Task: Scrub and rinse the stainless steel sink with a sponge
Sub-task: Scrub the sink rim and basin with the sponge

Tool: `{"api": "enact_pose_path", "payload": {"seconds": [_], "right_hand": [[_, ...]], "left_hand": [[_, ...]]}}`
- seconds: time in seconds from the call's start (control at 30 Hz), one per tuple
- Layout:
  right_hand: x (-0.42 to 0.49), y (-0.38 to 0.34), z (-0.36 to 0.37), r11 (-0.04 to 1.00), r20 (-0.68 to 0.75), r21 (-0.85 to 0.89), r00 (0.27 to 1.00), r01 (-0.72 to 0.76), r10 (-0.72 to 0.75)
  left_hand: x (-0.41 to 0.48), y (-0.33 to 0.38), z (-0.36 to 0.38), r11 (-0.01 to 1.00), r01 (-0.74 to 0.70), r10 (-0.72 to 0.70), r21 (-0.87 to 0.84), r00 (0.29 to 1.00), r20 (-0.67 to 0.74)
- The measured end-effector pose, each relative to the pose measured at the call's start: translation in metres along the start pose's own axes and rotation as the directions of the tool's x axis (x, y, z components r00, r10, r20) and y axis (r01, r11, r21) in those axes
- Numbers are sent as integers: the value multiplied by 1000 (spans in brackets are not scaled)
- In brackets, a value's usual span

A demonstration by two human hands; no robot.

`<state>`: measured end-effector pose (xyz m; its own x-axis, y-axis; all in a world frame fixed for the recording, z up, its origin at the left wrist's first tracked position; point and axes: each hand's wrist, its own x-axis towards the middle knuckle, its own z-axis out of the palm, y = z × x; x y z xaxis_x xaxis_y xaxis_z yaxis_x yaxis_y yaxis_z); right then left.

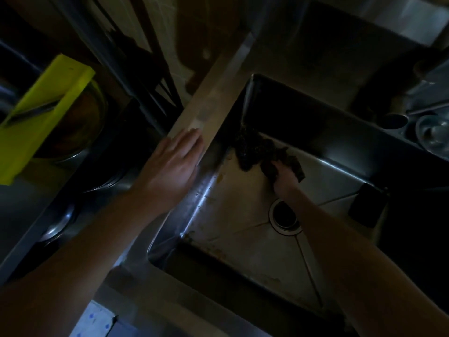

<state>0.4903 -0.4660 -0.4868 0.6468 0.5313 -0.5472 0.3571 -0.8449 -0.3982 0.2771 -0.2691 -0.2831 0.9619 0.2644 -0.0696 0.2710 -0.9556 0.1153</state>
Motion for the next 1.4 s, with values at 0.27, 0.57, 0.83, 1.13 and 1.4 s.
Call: {"api": "enact_pose_path", "payload": {"seconds": [0.27,0.57,0.83,1.13,1.4], "right_hand": [[-96,-27,61,970,163,3,957,244,-242],[-128,-22,89,955,321,30,902,294,-288],[-59,-58,70,950,56,295,991,100,-121],[-21,-74,37,795,-123,591,959,-135,254],[-12,-126,50,668,-230,730,866,-149,444]], "left_hand": [[-2,6,1,997,-24,18,75,997,78],[3,10,-8,993,-20,3,119,991,135],[4,9,-7,998,0,-9,70,990,138],[7,7,-4,997,9,-22,80,985,169],[4,6,-1,1000,12,-14,13,994,106]]}}
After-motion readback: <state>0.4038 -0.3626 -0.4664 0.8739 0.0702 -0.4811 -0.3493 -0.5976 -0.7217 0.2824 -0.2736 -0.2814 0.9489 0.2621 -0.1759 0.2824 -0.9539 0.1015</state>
